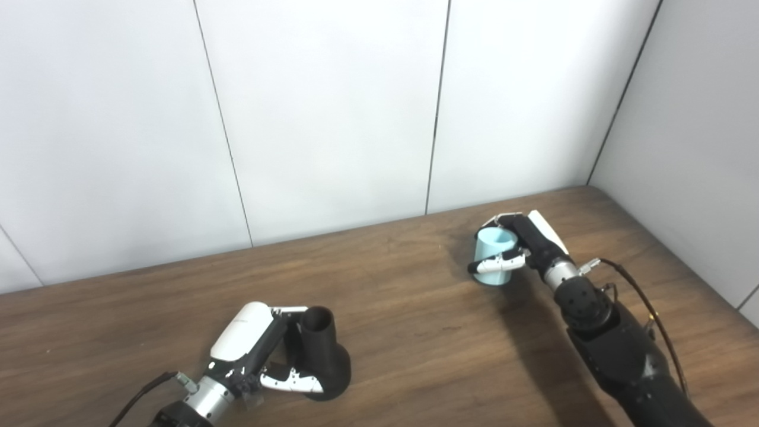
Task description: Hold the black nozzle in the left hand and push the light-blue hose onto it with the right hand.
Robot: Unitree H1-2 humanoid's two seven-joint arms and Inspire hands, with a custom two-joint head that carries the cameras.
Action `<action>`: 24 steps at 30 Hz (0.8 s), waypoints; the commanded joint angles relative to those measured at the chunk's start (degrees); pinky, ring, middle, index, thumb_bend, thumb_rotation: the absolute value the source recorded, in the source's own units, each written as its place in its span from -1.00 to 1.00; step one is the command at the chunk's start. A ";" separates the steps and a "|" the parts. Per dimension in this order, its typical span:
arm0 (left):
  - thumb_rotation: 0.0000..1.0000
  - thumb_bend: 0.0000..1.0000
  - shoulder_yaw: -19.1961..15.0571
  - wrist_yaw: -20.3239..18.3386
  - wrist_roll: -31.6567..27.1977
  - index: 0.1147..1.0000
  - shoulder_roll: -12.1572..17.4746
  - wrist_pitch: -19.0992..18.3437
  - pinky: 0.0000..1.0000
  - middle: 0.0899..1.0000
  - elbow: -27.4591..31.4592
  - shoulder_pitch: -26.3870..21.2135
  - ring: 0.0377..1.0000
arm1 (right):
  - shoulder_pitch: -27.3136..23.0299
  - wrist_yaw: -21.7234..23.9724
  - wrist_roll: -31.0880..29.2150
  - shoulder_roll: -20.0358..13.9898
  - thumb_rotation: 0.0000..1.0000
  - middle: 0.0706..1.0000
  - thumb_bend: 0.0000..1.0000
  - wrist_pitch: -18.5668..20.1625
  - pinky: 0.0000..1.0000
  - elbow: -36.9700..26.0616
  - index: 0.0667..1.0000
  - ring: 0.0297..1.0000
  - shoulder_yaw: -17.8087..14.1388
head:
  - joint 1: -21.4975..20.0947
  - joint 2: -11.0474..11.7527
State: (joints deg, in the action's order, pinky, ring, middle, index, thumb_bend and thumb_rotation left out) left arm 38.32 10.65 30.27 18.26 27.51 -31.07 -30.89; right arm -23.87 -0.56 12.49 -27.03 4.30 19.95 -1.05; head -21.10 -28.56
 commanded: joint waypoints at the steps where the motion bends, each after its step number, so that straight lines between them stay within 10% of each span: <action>1: -1.00 0.00 4.71 -9.47 6.29 -0.13 1.41 -6.16 -0.25 -0.11 -7.47 8.07 -0.26 | -4.31 1.09 -1.40 -1.25 -1.00 -0.09 0.04 -1.26 -0.17 -6.22 -0.08 -0.16 -1.17 | 0.35 -0.12; 24: -1.00 0.00 4.84 -9.11 6.34 -0.11 -2.31 -5.69 -0.31 -0.11 -10.08 6.96 -0.27 | -14.09 12.62 -5.48 6.64 -1.00 -0.07 0.04 14.53 -0.31 -31.85 -0.09 -0.19 4.00 | 14.31 -3.10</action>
State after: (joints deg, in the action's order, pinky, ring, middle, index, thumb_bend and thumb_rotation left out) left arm 38.43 10.46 31.12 15.50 27.49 -33.78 -32.42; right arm -34.40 11.56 7.87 -19.96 18.69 -9.40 3.20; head -7.65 -31.38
